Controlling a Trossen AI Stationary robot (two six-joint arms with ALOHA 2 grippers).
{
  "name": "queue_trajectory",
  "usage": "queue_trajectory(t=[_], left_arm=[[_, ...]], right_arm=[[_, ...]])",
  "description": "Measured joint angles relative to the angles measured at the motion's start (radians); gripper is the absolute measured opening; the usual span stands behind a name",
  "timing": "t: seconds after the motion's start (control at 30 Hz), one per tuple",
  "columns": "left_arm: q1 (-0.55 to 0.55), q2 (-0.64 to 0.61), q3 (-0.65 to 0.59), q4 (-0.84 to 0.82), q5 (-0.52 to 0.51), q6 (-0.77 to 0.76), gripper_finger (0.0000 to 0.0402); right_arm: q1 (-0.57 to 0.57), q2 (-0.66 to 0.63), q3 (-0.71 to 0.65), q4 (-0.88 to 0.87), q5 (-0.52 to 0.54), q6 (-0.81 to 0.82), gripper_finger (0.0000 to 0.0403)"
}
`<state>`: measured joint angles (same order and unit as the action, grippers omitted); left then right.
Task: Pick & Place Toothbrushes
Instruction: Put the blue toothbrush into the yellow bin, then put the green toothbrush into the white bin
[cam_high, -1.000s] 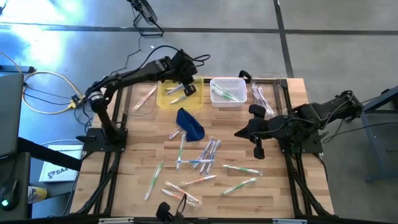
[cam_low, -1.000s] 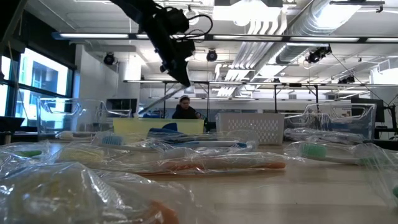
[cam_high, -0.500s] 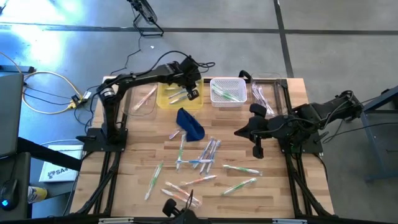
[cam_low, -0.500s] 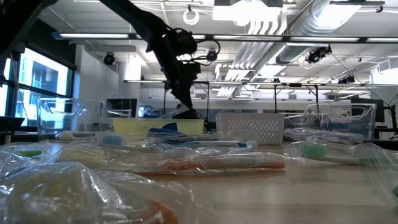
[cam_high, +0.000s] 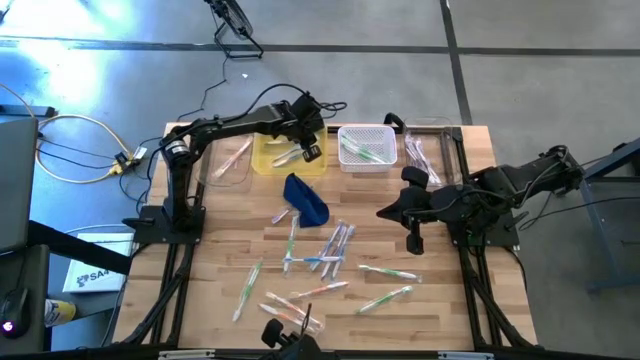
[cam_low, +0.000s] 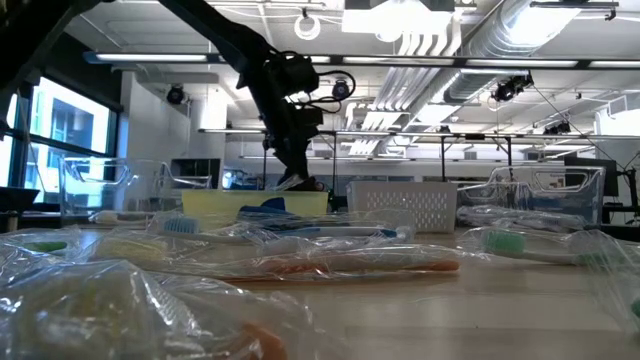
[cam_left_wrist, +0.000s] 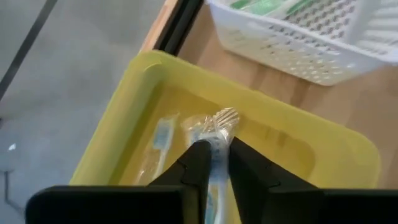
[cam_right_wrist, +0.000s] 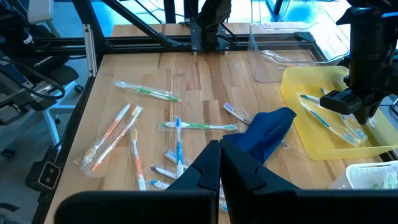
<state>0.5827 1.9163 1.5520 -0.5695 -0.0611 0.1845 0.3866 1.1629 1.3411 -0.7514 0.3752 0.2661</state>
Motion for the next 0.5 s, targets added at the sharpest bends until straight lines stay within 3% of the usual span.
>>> queue_trajectory(t=[0.27,0.5], left_arm=[[0.0,0.0,0.0,-0.001,-0.005,-0.001,0.0125],[0.0,0.0,0.0,-0.001,-0.006,0.002,0.0142]], right_arm=[[0.0,0.0,0.0,0.0,0.0,0.0,0.0002],[0.0,0.0,0.0,0.0,0.0,0.0,0.0002]])
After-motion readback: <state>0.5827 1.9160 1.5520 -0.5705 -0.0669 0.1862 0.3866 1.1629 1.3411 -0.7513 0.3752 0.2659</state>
